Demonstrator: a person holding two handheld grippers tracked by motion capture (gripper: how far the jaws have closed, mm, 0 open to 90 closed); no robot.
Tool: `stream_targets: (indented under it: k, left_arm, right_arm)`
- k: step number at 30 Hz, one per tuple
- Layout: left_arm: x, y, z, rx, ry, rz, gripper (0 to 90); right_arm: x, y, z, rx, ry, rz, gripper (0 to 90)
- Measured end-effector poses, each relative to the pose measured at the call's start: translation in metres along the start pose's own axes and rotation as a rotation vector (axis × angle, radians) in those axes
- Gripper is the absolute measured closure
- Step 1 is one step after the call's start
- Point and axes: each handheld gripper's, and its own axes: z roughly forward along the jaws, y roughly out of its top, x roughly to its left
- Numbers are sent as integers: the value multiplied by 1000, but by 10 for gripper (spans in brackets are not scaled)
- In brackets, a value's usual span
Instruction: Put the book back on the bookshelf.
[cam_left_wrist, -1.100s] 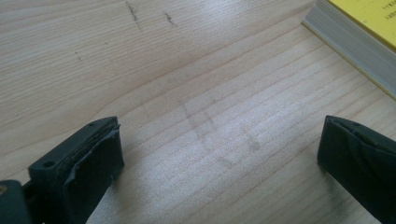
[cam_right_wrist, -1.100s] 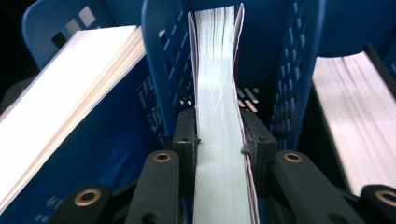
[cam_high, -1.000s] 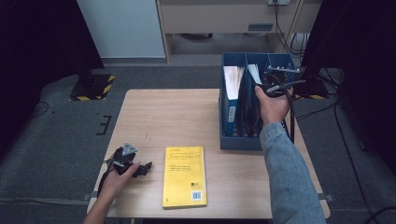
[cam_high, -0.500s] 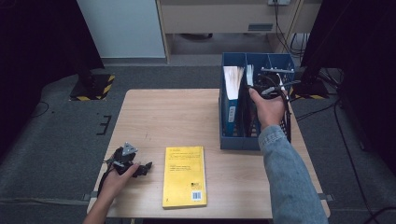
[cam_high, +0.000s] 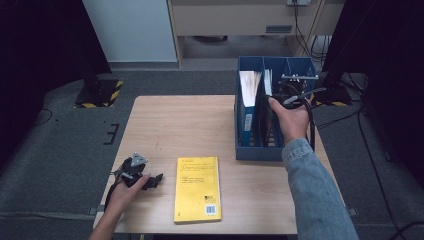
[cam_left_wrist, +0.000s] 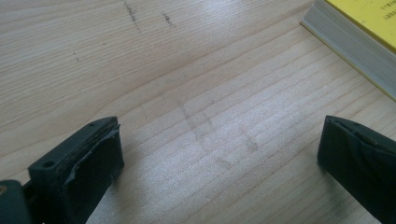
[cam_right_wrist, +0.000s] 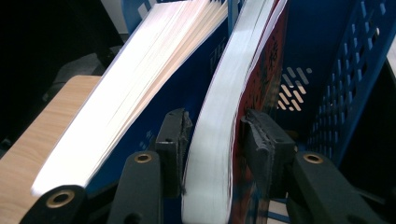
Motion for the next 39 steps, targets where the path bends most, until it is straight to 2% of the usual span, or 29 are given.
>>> stream_targets:
  k: [9, 14, 22, 28, 30, 34, 35, 39]
  left_arm:
    - [0, 0, 0, -1, 1, -1, 0]
    - [0, 0, 1, -2, 1, -1, 0]
    - [-1, 1, 1, -1, 0, -2, 0]
    - [-1, 1, 1, -1, -1, -3, 0]
    - [-1, 1, 1, -1, 0, -4, 0]
    - [-1, 1, 1, -1, 0, -5, 0]
    - [-1, 1, 1, -1, 0, -5, 0]
    - [-1, 1, 1, 4, 0, 2, 0]
  right_arm:
    - [-1, -6, -4, 40, 33, -27, 599]
    - [3, -8, -4, 43, 39, -31, 586]
    - [0, -12, -6, 48, 63, -39, 529]
    - [-3, -16, -7, 43, 69, -23, 447]
    - [-4, -18, -7, 37, 81, 1, 404]
    - [-3, -21, -10, 40, 83, -12, 348]
    - [-2, -22, -12, 42, 71, -21, 329]
    - [-3, -23, -14, 41, 76, -21, 295]
